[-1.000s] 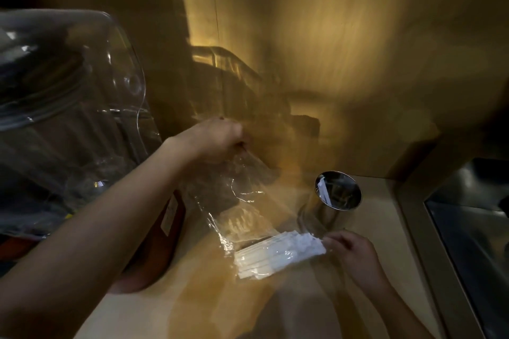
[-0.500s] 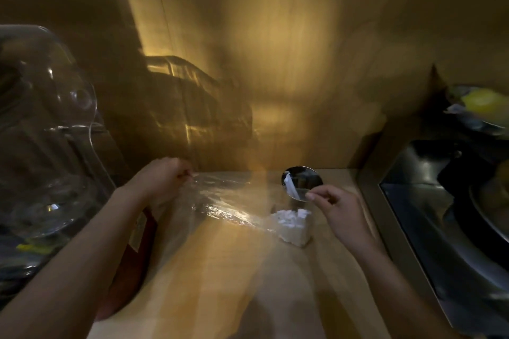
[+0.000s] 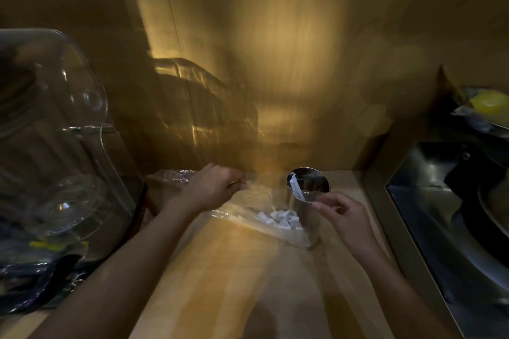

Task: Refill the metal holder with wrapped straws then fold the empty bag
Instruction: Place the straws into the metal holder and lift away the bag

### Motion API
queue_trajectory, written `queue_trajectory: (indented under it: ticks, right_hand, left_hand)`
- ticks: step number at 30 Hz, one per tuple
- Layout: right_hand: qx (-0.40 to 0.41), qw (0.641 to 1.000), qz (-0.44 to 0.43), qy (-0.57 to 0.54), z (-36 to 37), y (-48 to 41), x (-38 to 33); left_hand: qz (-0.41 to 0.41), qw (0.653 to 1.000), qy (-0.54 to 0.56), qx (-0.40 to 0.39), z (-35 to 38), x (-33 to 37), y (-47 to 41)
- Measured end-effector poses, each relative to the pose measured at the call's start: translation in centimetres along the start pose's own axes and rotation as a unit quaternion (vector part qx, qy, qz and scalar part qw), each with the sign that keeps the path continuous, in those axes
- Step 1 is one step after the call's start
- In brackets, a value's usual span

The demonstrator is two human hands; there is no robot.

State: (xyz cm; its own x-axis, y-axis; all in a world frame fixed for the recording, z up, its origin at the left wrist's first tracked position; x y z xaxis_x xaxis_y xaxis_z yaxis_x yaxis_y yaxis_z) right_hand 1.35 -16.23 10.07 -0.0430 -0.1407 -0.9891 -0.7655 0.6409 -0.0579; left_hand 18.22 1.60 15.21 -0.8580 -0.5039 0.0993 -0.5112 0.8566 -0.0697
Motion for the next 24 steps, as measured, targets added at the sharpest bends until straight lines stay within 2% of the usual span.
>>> queue_trajectory:
  ticks: [3,7,13,18,22,24]
  right_hand:
    - [-0.026,0.999,0.034,0.026,-0.1,0.8,2.2]
    - [-0.005,0.999,0.033,0.021,-0.9,0.9,1.9]
    - [0.023,0.999,-0.041,0.000,-1.1,0.0,-1.9]
    - [-0.086,0.988,-0.007,0.131,1.2,-0.1,-0.7]
    - [-0.027,0.993,-0.049,0.103,0.5,-0.1,-1.1]
    - [-0.035,0.993,-0.045,0.103,0.8,0.1,-0.8]
  left_hand:
    - [-0.016,1.000,0.006,0.013,-0.3,0.0,-0.3]
    - [-0.019,1.000,0.019,-0.002,-0.5,0.1,-0.5]
    - [-0.058,0.996,0.065,0.006,-0.9,-1.7,-0.2]
    - [-0.049,0.994,0.040,-0.084,1.8,-1.8,0.5]
    - [-0.046,0.996,0.029,-0.065,2.1,-1.3,1.1]
    - [-0.030,0.997,0.017,-0.065,2.2,-0.6,1.2]
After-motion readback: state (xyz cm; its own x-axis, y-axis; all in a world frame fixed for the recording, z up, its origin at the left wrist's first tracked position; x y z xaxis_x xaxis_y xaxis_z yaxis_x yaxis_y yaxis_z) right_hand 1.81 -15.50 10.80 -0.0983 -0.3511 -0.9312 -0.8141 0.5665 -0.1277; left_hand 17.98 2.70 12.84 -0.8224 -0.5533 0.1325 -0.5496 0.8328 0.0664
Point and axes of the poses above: each hand's wrist, its own y-axis away from the middle knuckle, its own z-axis out of the palm, x = y × z, the point moved 8 cm from there along -y, towards the middle knuckle, and after that the axes turned 12 degrees about -y, right-handed, at the moved point
